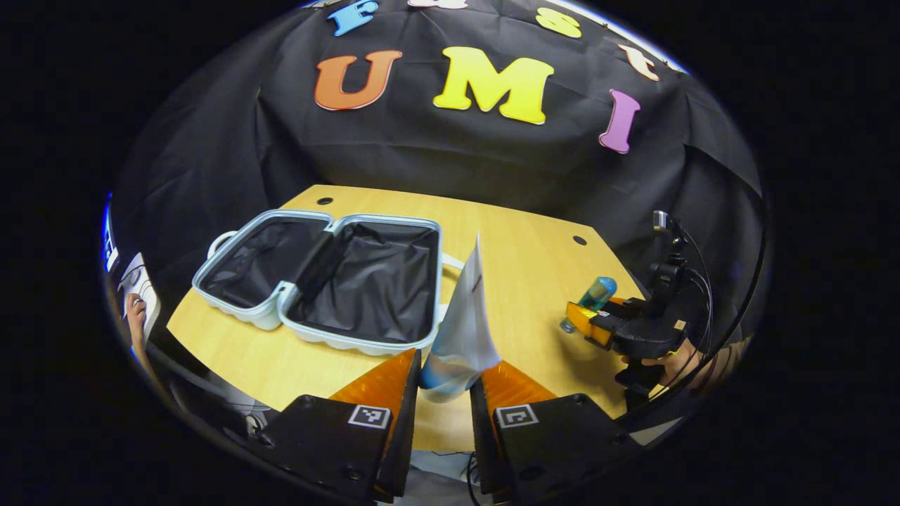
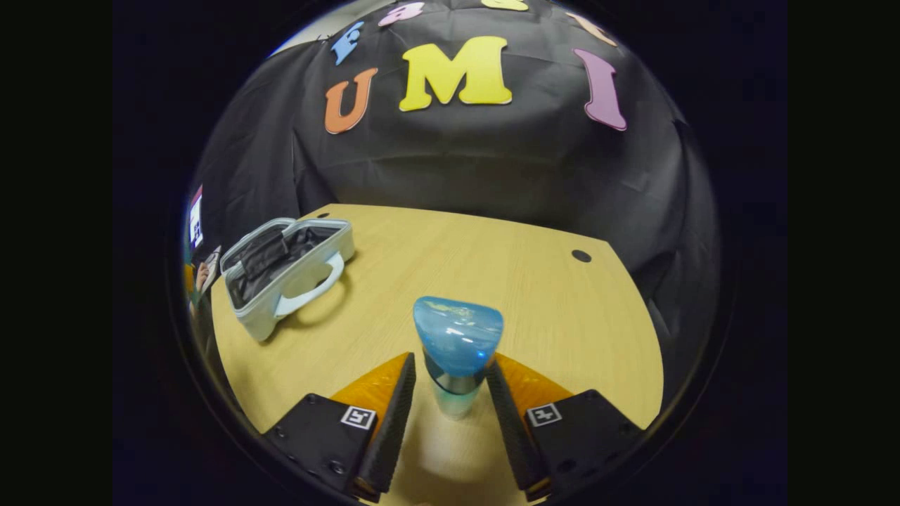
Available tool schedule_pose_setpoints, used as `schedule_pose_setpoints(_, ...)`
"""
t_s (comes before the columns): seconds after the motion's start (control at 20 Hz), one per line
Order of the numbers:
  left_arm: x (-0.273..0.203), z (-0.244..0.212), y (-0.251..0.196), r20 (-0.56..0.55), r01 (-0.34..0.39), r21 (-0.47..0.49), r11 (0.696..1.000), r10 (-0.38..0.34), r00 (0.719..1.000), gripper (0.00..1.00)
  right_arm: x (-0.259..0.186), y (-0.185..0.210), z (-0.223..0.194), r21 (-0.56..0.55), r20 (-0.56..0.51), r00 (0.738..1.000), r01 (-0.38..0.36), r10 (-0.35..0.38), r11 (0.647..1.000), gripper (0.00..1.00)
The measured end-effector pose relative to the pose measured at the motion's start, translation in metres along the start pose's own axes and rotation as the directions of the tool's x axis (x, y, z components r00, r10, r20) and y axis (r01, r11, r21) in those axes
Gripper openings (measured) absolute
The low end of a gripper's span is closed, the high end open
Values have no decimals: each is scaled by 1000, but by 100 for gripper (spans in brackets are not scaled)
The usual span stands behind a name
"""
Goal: First open the suitcase, pack the skin care products into it, and then close the suitcase.
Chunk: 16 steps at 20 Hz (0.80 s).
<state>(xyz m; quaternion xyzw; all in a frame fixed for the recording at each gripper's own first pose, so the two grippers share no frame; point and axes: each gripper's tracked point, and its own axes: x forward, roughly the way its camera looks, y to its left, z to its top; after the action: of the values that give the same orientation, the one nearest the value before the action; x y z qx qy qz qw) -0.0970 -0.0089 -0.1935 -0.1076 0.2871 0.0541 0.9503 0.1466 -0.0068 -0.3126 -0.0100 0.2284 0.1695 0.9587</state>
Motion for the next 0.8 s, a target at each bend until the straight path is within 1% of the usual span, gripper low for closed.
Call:
schedule_pose_setpoints(0.05, -1, 3, 10, 1, -6, 0, 1000, 6, 1000, 40, 3, -4, 0, -6, -6, 1000, 20, -20, 1000, 57)
schedule_pose_setpoints(0.1, 0, 6, 23, -1, -14, 5, 1000, 14, 1000, 40, 3, -2, -2, 6, -14, 1000, 26, -26, 1000, 50)
schedule_pose_setpoints(0.15, 1, 10, 33, 1, -17, 13, 1000, 17, 1000, 40, 1, 0, 0, 20, -20, 999, 34, -33, 999, 47)
schedule_pose_setpoints(0.2, 2, 17, 43, 6, -16, 23, 1000, 16, 1000, 40, 2, 0, -2, 28, -30, 999, 44, -44, 999, 40)
schedule_pose_setpoints(0.3, 9, 31, 60, 13, 1, 46, 999, -1, 1000, 40, 2, 5, -3, 44, -46, 997, 62, -60, 997, 38)
schedule_pose_setpoints(0.4, 22, 42, 73, 5, 19, 65, 998, -20, 1000, 40, -5, 7, -3, 60, -64, 994, 95, -92, 994, 33)
schedule_pose_setpoints(0.45, 31, 46, 78, -8, 31, 77, 997, -31, 999, 40, -11, 9, -1, 75, -68, 992, 107, -102, 991, 33)
schedule_pose_setpoints(0.5, 42, 51, 85, -19, 35, 91, 995, -34, 999, 40, -17, 12, 4, 84, -69, 991, 121, -115, 989, 36)
schedule_pose_setpoints(0.55, 54, 55, 89, -36, 45, 103, 994, -41, 998, 41, -26, 16, 8, 88, -73, 989, 136, -129, 987, 35)
schedule_pose_setpoints(0.7, 96, 55, 101, -125, 67, 103, 992, -54, 991, 40, -54, 39, 27, 128, -74, 988, 141, -132, 982, 34)
schedule_pose_setpoints(0.75, 111, 53, 104, -151, 76, 103, 992, -60, 987, 41, -62, 48, 34, 134, -72, 988, 143, -135, 981, 32)
schedule_pose_setpoints(0.8, 126, 52, 108, -177, 81, 105, 991, -61, 982, 40, -69, 57, 41, 134, -71, 988, 147, -139, 980, 34)
